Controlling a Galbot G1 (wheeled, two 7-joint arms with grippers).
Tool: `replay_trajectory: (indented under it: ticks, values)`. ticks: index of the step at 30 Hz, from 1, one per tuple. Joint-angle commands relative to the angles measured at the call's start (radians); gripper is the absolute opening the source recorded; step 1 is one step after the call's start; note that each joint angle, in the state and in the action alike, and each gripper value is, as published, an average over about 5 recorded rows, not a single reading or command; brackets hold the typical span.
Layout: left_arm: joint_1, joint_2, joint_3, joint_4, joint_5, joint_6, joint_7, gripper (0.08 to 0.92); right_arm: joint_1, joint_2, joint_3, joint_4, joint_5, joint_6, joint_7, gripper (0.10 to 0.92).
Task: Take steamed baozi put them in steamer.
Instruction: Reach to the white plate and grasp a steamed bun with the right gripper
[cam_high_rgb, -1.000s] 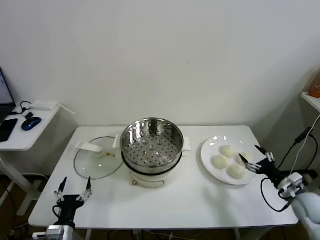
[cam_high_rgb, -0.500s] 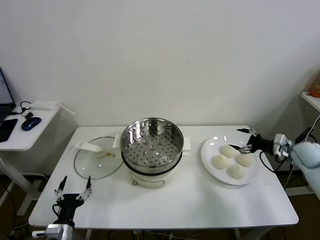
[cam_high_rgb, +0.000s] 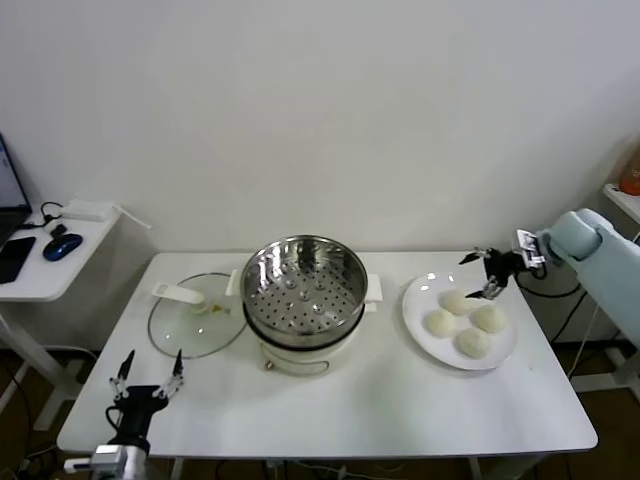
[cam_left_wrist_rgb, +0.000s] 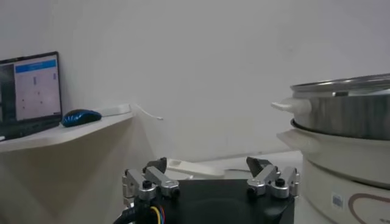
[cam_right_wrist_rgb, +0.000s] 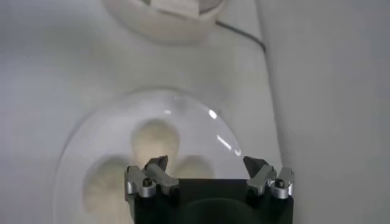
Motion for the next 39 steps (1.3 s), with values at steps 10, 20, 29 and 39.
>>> replay_trajectory:
  ticks: [10,20,29,39]
  values:
    - [-0.017,0.006,-0.005,-0.006,0.004,0.017,-0.003,0.823,0.085,0.200,-0.120,-0.254,-0.292,0.084,-0.037,0.823]
    - [-0.006,0.019,-0.004,-0.012,0.006,0.020,-0.002,0.823,-0.008,0.244,-0.011,-0.292,-0.377,0.126,0.018,0.823]
    - [-0.001,0.020,-0.006,-0.006,0.005,0.015,-0.003,0.823,-0.037,0.295,0.079,-0.360,-0.478,0.159,0.063,0.823]
    - [0.008,0.019,-0.007,-0.002,0.003,0.009,-0.003,0.823,-0.048,0.351,0.175,-0.424,-0.588,0.190,0.084,0.823]
